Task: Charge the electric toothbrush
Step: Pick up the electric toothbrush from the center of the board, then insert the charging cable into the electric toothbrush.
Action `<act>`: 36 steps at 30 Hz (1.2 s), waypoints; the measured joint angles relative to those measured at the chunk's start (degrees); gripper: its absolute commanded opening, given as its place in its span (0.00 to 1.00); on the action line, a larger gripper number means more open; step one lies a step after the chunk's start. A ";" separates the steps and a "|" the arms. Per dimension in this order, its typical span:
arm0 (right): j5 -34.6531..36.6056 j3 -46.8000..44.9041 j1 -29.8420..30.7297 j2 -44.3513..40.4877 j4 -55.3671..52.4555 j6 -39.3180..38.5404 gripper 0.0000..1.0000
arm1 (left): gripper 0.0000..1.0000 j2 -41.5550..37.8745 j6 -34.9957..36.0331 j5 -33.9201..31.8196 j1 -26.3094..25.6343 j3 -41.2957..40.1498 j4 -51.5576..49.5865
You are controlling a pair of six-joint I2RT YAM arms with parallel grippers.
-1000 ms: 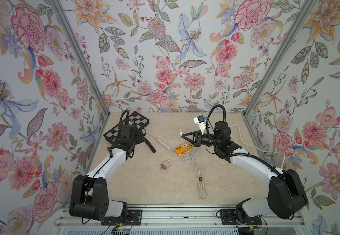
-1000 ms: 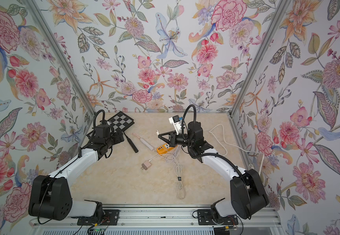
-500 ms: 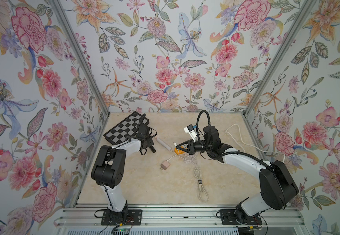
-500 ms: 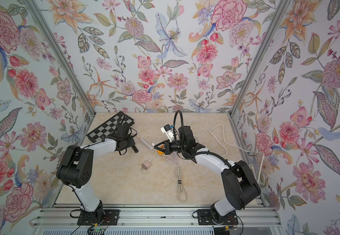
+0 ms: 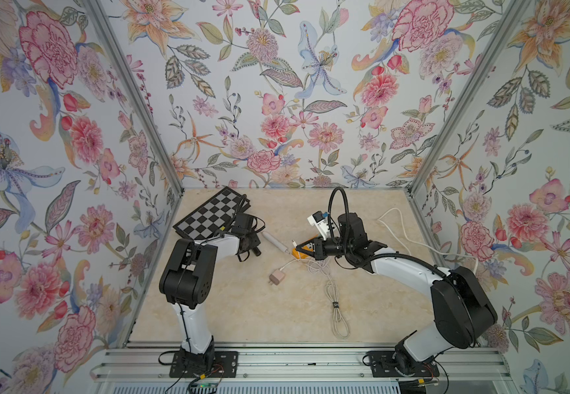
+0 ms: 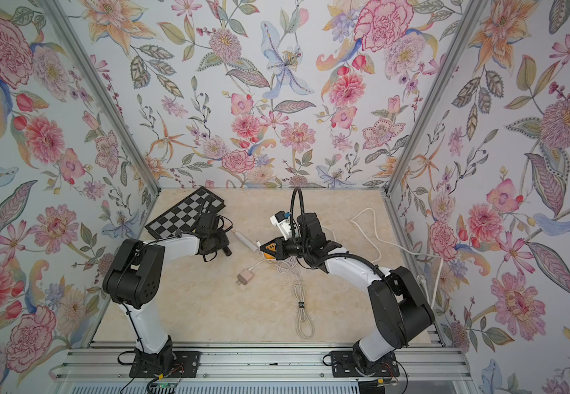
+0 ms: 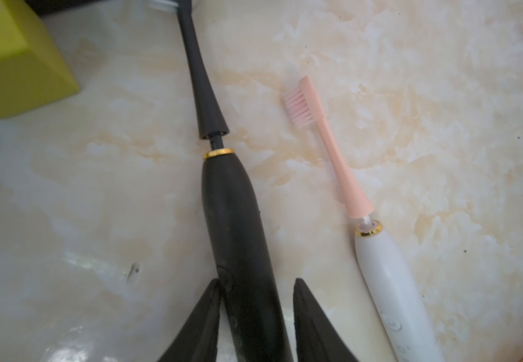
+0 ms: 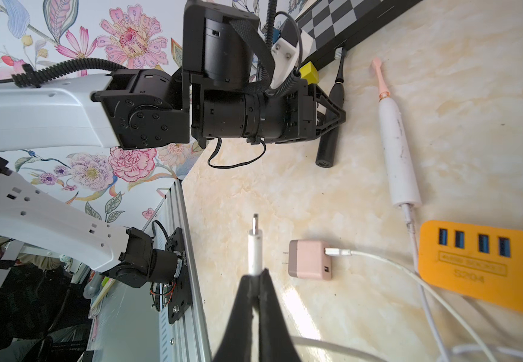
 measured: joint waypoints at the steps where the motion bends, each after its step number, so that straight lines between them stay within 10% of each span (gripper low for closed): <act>1: 0.13 0.00 0.00 0.02 0.22 0.42 0.00 | 0.26 0.09 -0.15 0.20 0.00 -0.04 0.28; 7: 0.20 0.11 0.00 0.83 2.43 5.05 0.00 | 0.01 -0.09 -0.11 1.66 0.00 -0.81 1.92; 19: -1.79 1.57 -0.02 2.58 8.92 16.83 0.00 | 0.00 -17.35 -3.89 19.17 3.52 -11.74 15.89; 36: -7.82 5.35 -2.05 6.21 39.01 44.06 0.00 | 0.00 -18.36 -39.06 37.70 4.94 -8.81 76.13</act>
